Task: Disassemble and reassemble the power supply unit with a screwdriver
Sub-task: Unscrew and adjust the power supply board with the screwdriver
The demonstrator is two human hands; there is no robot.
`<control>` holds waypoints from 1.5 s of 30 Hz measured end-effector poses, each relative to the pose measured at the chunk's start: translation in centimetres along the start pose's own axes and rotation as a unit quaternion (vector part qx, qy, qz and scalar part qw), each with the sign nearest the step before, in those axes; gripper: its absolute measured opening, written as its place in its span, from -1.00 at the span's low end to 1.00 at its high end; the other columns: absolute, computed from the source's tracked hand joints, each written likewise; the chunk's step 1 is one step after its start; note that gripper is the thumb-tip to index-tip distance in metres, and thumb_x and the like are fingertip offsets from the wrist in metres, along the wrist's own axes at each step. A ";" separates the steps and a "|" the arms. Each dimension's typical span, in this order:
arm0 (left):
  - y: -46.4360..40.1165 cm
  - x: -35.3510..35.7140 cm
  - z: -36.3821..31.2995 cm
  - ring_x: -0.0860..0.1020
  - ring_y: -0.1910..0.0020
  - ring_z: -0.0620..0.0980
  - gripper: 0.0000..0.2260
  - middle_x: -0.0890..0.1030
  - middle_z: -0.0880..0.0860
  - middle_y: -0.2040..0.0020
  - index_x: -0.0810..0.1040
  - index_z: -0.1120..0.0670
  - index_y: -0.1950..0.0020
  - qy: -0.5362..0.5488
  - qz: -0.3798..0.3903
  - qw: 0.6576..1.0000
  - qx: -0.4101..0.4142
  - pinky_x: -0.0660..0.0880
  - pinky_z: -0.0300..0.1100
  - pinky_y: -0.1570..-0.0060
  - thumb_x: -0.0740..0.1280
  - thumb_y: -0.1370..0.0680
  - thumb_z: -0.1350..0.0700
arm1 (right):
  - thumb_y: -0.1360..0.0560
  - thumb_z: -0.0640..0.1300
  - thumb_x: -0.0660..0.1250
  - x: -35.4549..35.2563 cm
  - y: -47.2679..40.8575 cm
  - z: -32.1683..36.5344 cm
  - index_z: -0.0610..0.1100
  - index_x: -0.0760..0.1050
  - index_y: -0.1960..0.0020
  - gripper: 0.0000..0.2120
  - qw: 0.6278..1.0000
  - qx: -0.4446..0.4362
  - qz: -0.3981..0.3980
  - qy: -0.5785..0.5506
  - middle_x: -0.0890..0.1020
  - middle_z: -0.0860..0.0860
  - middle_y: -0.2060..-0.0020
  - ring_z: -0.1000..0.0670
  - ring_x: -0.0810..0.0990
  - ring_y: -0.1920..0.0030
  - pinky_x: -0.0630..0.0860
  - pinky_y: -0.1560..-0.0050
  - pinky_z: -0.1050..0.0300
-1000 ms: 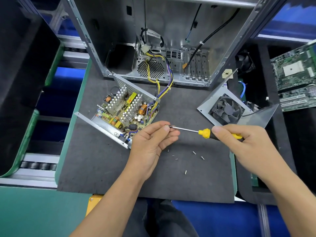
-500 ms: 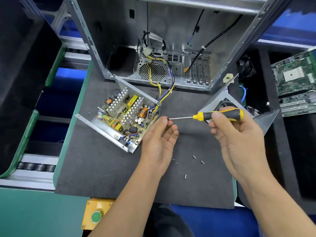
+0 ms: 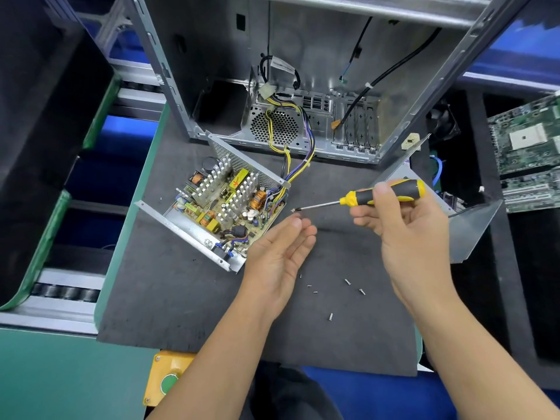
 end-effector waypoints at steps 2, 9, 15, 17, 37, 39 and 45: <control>0.4 -1.0 -0.2 0.71 0.08 0.06 -0.67 0.71 0.19 0.06 0.67 0.24 -0.06 -0.051 -0.017 0.998 0.017 0.61 -0.23 0.12 0.51 -0.34 0.15 | -0.61 -0.10 0.30 0.7 -0.5 0.1 -0.14 0.49 0.04 -0.88 0.998 -0.040 0.020 0.054 0.71 -0.07 0.18 -0.08 0.71 0.21 0.63 0.17 0.07; 1.2 -3.6 0.6 0.71 0.07 0.03 -0.83 0.73 0.04 0.11 0.65 0.03 -0.09 -0.313 -0.023 0.941 0.125 0.60 -0.21 -0.01 0.46 -0.53 0.22 | -0.56 -0.04 0.34 3.3 -1.1 -0.4 0.04 0.44 0.06 -0.93 0.980 -0.106 0.069 0.151 0.70 0.06 0.21 0.08 0.71 0.20 0.65 0.14 0.06; 1.6 -4.0 1.5 0.68 0.09 -0.10 -0.71 0.70 -0.01 0.05 0.64 -0.19 -0.05 -0.421 0.003 0.874 0.242 0.57 -0.29 -0.01 0.48 -0.51 0.21 | -0.57 -0.07 0.35 3.9 -1.4 -1.2 0.00 0.44 0.05 -0.91 0.974 -0.124 0.072 0.178 0.67 0.07 0.21 0.13 0.70 0.20 0.63 0.15 0.12; 1.8 -4.0 1.6 0.68 0.09 -0.13 -0.72 0.67 -0.08 0.04 0.63 -0.19 -0.07 -0.451 0.012 0.845 0.289 0.56 -0.35 0.04 0.48 -0.50 0.18 | -0.57 -0.05 0.35 4.1 -1.4 -1.4 -0.02 0.45 0.04 -0.91 0.970 -0.129 0.076 0.190 0.66 0.08 0.21 0.10 0.70 0.19 0.62 0.14 0.10; 1.8 -4.3 2.1 0.67 0.05 -0.16 -0.79 0.65 -0.04 0.02 0.67 0.13 -0.12 -0.489 0.037 0.784 0.381 0.59 -0.30 0.03 0.46 -0.50 0.18 | -0.57 -0.02 0.35 5.0 -1.3 -1.2 -0.10 0.43 0.00 -0.83 0.958 -0.132 0.102 0.233 0.64 0.10 0.23 0.09 0.70 0.17 0.62 0.11 -0.08; 1.8 -4.3 2.1 0.66 0.05 -0.16 -0.79 0.65 -0.05 0.03 0.68 0.11 -0.12 -0.490 0.036 0.783 0.380 0.58 -0.32 0.03 0.46 -0.50 0.18 | -0.57 -0.05 0.35 5.0 -1.2 -0.9 -0.07 0.40 -0.05 -0.84 0.954 -0.147 0.111 0.235 0.63 0.13 0.22 0.13 0.70 0.18 0.63 0.11 -0.04; 1.9 -4.3 2.1 0.66 0.05 -0.18 -0.79 0.65 -0.09 0.03 0.68 0.10 -0.12 -0.499 0.032 0.779 0.377 0.56 -0.35 0.02 0.47 -0.50 0.19 | -0.60 -0.10 0.30 5.8 -1.2 1.1 -0.05 0.39 -0.13 -0.85 0.898 -0.210 0.184 0.340 0.59 0.07 0.21 0.02 0.66 0.20 0.59 0.14 -0.06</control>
Point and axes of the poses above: each hand's wrist, its own y-axis away from the middle knuckle, its own x-axis out of the palm, z = x × y, the point moved 2 cm from there along -y, towards the middle knuckle
